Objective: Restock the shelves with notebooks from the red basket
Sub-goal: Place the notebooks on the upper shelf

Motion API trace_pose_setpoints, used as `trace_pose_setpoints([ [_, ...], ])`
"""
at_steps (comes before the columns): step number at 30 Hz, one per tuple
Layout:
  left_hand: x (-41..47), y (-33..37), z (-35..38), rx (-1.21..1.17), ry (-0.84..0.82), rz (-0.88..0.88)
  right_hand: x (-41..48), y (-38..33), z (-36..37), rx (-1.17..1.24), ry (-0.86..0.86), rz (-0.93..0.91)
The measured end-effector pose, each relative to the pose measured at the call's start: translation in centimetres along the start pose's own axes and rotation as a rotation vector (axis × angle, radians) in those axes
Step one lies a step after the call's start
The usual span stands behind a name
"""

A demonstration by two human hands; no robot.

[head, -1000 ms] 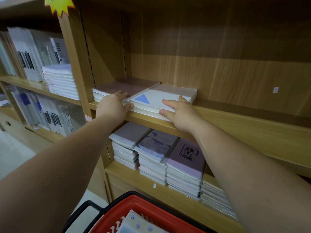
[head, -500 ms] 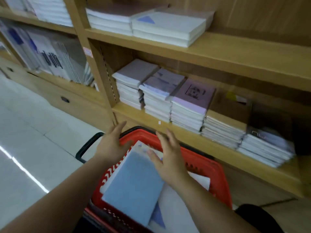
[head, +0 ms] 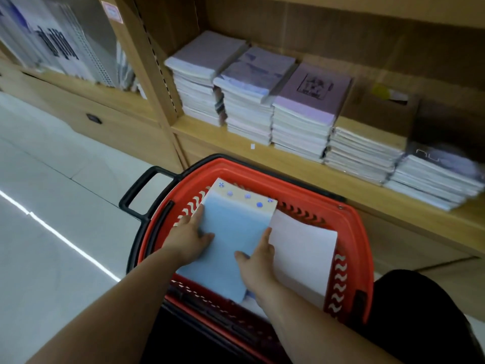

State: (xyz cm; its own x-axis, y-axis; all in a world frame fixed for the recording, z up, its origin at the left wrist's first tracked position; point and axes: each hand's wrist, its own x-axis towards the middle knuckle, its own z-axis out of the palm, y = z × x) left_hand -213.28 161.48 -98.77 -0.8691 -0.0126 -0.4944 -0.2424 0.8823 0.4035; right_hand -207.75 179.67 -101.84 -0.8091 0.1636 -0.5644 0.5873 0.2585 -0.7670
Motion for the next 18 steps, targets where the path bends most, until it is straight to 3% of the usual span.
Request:
trace_pose_setpoints([
  [6,-1.1,0.7,0.5,0.052,0.078,-0.009,0.6,0.3,-0.6,0.136,0.004,0.002],
  [14,-2.2,1.5,0.1,-0.109,0.257,0.031,1.1,0.8,-1.8,0.300,-0.058,0.032],
  [18,-1.8,1.0,-1.5,-0.309,0.092,0.032,1.3,0.7,-2.5,0.319,-0.104,0.042],
])
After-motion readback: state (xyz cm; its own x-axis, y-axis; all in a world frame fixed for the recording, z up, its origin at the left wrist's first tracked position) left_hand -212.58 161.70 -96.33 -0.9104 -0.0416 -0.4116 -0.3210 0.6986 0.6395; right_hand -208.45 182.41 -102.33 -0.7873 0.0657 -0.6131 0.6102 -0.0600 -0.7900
